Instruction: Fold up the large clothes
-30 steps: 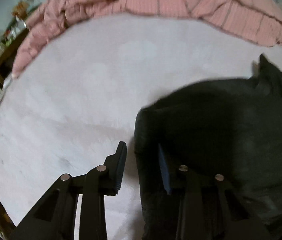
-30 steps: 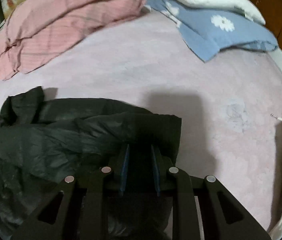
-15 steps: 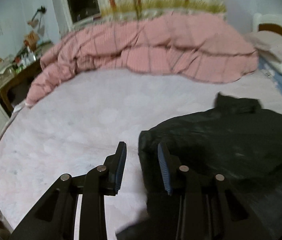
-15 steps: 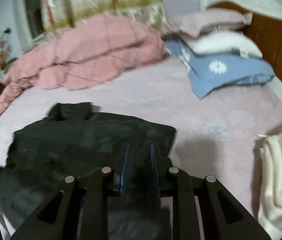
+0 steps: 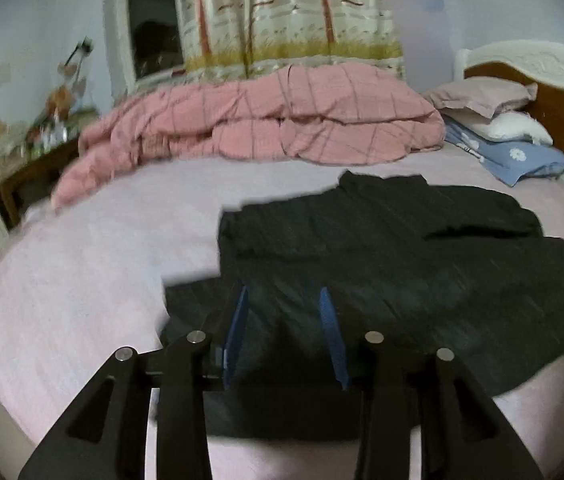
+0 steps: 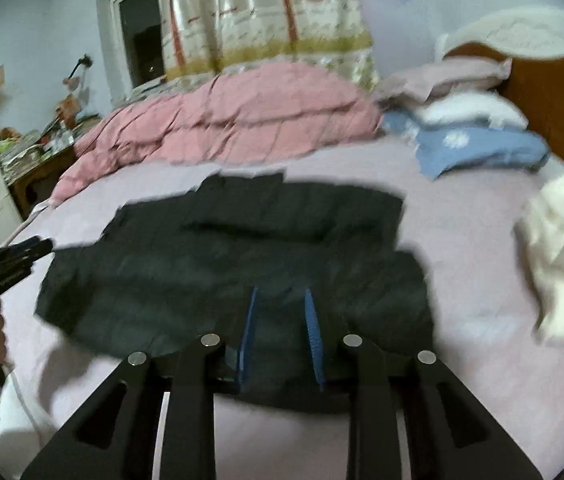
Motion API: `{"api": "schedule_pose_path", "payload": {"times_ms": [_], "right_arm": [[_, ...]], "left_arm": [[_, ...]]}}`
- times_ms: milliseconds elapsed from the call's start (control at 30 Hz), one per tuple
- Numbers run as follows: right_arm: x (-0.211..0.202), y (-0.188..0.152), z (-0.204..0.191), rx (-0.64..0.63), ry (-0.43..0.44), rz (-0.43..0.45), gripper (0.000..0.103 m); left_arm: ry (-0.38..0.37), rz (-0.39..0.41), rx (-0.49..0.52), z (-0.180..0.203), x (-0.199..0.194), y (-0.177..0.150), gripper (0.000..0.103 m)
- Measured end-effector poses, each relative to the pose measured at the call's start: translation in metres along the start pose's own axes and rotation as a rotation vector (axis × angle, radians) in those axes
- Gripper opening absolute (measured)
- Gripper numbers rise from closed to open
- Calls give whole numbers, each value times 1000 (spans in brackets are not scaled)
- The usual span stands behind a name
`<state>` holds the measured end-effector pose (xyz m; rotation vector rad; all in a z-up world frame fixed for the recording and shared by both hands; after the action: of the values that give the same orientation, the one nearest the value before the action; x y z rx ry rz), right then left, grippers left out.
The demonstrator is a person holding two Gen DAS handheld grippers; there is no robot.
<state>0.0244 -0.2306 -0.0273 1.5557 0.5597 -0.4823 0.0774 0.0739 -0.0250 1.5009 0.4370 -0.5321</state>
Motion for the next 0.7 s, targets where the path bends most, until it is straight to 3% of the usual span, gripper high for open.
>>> {"api": "schedule_pose_path", "payload": {"times_ms": [133,200,233,367,433,500,533,600,700], "right_arm": [[0,-35,-13,49,24,-30,28],[1,-46,-17,50,8,-34,42],[1,-52,-19,53,8,-40,57],[6,-68,-23,135,87,-101,60],[10,-76,-22,220,128,-137,61],[14,-82,-17,287,141,-157,66],[17,-85,-11,340,138,-161,67],[21,-90,2,434,128,-154,69],[24,-91,22,562,148,-127,73]], "left_arm": [[-28,22,-8,22,-10,-30,38],[-41,36,18,34,-15,-39,38],[-48,35,21,38,-16,-42,39],[-67,-1,-36,39,-12,-54,45],[-99,-34,-112,35,-7,-63,49],[-133,-81,-208,31,-1,-75,67],[-147,-101,-256,29,1,-81,70],[-216,-123,-352,28,3,-92,74],[-251,-160,-489,17,12,-105,80]]}}
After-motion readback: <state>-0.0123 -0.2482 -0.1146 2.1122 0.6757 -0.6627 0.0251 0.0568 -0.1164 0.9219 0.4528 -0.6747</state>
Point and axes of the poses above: each gripper's, at about its wrist camera, not at the fingertips, and x roughly the way its jaws point, z to its right, y to its top, the point moved 10 cm from there along x, roughly the way its jaws point, and after that the axes turned 9 degrees about -y, right-handed, at the moved point
